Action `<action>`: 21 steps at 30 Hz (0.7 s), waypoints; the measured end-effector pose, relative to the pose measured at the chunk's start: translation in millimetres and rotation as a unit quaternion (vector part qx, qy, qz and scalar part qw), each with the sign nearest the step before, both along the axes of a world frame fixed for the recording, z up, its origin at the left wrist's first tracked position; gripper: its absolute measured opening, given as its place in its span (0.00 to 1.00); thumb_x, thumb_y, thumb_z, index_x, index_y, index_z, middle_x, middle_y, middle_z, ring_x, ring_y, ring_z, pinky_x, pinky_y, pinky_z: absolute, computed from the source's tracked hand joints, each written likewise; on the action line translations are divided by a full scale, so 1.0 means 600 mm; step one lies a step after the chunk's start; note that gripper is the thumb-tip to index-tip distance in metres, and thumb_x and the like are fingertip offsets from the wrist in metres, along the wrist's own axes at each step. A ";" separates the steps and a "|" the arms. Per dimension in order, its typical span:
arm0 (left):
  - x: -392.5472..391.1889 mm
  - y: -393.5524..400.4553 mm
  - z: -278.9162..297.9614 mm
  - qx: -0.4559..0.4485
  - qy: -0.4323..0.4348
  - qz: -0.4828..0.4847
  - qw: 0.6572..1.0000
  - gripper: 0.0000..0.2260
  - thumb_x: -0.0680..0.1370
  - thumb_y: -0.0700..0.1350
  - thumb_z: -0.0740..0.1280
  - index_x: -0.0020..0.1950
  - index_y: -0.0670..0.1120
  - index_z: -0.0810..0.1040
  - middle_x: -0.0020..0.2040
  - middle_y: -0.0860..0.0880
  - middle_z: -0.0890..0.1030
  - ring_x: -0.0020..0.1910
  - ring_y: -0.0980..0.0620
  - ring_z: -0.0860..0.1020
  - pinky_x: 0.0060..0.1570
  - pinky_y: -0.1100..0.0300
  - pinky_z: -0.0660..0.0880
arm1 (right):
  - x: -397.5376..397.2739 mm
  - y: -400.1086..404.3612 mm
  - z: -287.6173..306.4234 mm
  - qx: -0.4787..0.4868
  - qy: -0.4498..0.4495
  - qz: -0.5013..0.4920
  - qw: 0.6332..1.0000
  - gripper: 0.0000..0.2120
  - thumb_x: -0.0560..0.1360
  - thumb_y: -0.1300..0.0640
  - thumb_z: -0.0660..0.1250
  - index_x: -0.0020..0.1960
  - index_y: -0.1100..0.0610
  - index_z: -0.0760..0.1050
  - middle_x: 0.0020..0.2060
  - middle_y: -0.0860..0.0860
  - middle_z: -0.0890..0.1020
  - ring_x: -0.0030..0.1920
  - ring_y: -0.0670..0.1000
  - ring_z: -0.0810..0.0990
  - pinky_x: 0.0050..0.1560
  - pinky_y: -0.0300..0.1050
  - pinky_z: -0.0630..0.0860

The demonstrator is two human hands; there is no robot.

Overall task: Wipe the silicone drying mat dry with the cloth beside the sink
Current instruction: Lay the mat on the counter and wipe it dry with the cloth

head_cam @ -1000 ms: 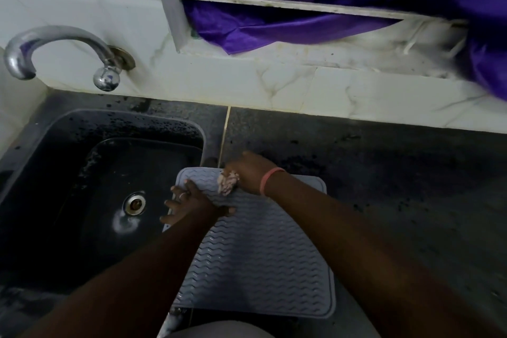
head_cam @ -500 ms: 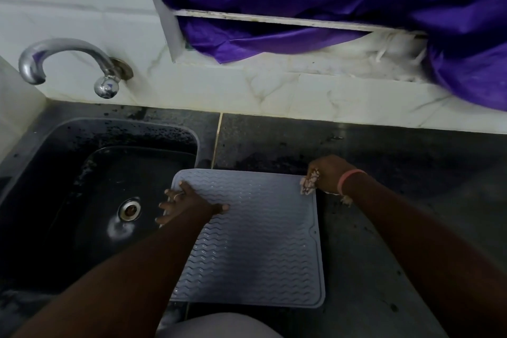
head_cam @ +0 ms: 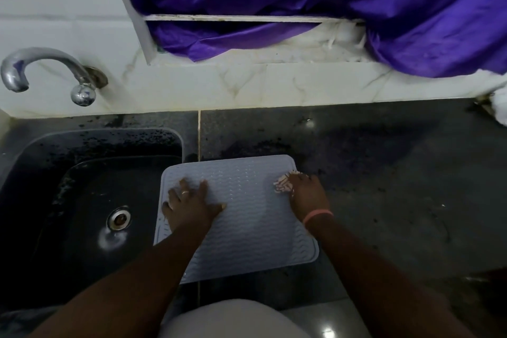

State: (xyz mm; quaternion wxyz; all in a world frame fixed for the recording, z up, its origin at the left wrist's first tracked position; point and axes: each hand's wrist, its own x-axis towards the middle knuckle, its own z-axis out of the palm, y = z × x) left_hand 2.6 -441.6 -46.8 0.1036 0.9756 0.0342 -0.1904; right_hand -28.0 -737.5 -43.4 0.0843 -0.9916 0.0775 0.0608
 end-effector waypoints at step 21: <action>-0.092 0.095 0.015 -0.104 -0.030 0.054 0.993 0.23 0.79 0.49 0.60 0.76 0.54 0.67 0.79 0.45 0.61 0.75 0.38 0.60 0.73 0.40 0.60 | -0.227 0.183 0.065 0.065 0.131 -0.160 0.976 0.07 0.74 0.56 0.66 0.50 0.57 0.78 0.50 0.55 0.82 0.50 0.55 0.81 0.44 0.39 0.72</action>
